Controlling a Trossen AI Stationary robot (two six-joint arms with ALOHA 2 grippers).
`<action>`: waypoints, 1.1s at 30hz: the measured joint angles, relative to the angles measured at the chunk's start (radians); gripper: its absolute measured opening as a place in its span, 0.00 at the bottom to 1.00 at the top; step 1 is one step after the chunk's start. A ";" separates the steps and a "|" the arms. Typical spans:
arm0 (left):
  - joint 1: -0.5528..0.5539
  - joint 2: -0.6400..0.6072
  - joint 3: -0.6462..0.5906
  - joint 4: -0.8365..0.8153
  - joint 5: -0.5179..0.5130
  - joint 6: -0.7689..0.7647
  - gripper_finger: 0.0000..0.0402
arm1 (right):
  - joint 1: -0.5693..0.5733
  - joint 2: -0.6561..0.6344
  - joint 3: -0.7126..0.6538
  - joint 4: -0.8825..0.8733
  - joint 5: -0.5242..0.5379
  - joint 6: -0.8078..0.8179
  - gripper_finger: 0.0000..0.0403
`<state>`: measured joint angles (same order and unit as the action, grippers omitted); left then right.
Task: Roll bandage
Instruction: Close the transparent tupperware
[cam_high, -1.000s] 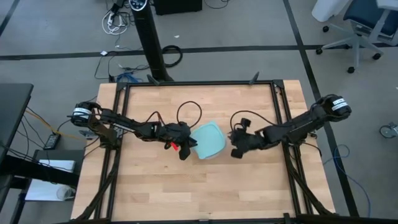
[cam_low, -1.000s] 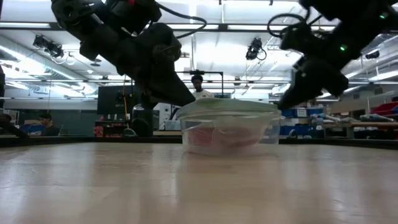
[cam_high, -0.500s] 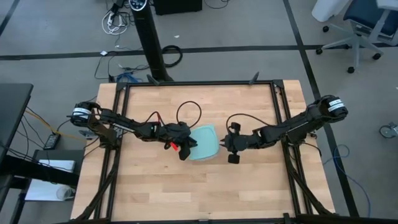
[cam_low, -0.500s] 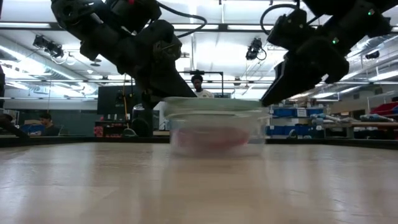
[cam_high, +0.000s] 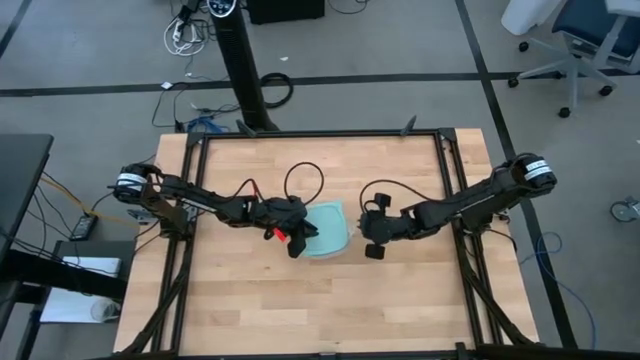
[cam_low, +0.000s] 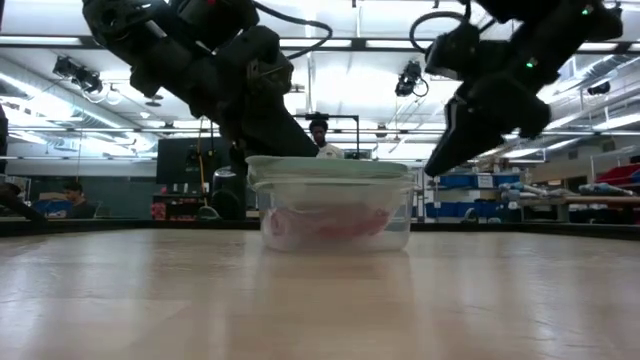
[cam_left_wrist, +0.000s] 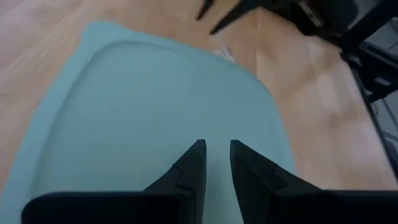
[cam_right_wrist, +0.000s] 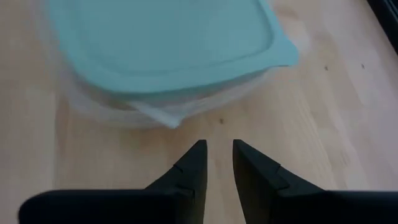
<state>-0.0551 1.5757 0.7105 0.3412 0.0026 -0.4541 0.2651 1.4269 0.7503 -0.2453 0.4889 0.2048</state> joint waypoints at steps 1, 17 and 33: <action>0.000 0.000 0.000 -0.001 0.010 -0.004 0.19 | -0.007 0.000 0.001 0.000 0.001 0.017 0.18; -0.087 -0.130 0.000 -0.134 -0.130 0.029 0.19 | -0.018 0.090 0.002 0.196 -0.093 -0.021 0.18; -0.251 -0.136 -0.009 -0.158 -0.443 0.053 0.19 | 0.040 0.117 0.033 0.099 -0.038 0.090 0.18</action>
<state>-0.3057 1.4399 0.7010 0.1832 -0.4405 -0.4011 0.3053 1.5444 0.7831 -0.1463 0.4511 0.2952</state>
